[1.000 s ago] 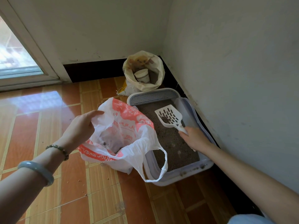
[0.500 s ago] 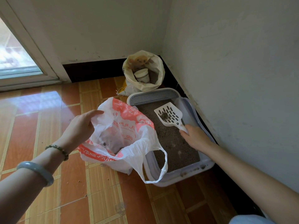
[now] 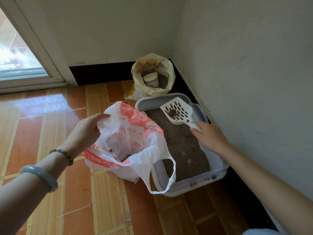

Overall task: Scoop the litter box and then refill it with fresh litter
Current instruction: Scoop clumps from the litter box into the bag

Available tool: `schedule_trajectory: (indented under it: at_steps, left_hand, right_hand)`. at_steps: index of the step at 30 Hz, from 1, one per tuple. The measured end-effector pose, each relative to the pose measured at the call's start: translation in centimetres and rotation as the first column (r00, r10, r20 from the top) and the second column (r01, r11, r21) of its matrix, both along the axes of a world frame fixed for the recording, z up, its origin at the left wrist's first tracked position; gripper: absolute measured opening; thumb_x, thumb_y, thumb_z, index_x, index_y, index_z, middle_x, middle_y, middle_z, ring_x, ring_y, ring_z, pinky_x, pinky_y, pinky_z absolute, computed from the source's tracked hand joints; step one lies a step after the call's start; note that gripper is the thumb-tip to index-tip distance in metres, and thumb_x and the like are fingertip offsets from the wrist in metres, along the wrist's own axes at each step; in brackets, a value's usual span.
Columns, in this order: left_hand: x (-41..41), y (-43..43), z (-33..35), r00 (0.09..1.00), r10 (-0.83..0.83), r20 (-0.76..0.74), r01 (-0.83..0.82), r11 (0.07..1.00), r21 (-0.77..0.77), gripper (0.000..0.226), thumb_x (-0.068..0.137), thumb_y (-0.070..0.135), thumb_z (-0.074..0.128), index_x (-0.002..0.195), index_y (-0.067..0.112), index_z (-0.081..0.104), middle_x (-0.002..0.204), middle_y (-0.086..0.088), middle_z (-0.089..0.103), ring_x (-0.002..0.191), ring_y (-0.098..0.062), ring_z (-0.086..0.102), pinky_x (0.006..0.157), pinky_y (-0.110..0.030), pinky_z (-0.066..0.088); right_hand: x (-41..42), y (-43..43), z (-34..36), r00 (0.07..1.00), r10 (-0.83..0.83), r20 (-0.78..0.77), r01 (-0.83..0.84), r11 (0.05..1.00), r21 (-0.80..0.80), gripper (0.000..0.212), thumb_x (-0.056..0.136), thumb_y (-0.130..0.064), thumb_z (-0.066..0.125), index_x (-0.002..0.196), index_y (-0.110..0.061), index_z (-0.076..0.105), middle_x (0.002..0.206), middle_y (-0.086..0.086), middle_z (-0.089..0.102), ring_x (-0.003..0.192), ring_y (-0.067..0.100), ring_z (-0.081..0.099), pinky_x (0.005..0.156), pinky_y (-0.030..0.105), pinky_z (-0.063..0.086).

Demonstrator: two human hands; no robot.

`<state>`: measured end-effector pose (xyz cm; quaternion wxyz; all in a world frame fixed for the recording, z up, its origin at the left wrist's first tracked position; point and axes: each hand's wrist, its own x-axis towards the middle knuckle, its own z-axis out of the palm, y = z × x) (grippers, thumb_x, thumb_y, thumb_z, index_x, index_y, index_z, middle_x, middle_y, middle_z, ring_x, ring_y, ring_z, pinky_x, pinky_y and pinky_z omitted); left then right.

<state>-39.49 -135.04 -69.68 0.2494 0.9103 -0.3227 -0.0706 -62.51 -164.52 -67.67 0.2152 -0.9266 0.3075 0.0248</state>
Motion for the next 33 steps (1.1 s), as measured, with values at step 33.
schedule_trajectory:
  at_steps: [33]
  left_hand:
    - [0.0, 0.4, 0.9, 0.999, 0.026, -0.024, -0.027, 0.999, -0.039, 0.047, 0.092, -0.008, 0.035, 0.126, 0.017, 0.057, 0.121, -0.013, 0.062, 0.079, -0.021, 0.060, 0.053, -0.010, 0.040]
  right_hand:
    - [3.7, 6.4, 3.8, 0.791, 0.594, 0.146, -0.327, 0.612, -0.720, 0.021, 0.080, -0.010, 0.066, 0.101, -0.009, 0.070, 0.064, 0.007, 0.057, 0.051, 0.024, 0.054, 0.055, 0.031, 0.041]
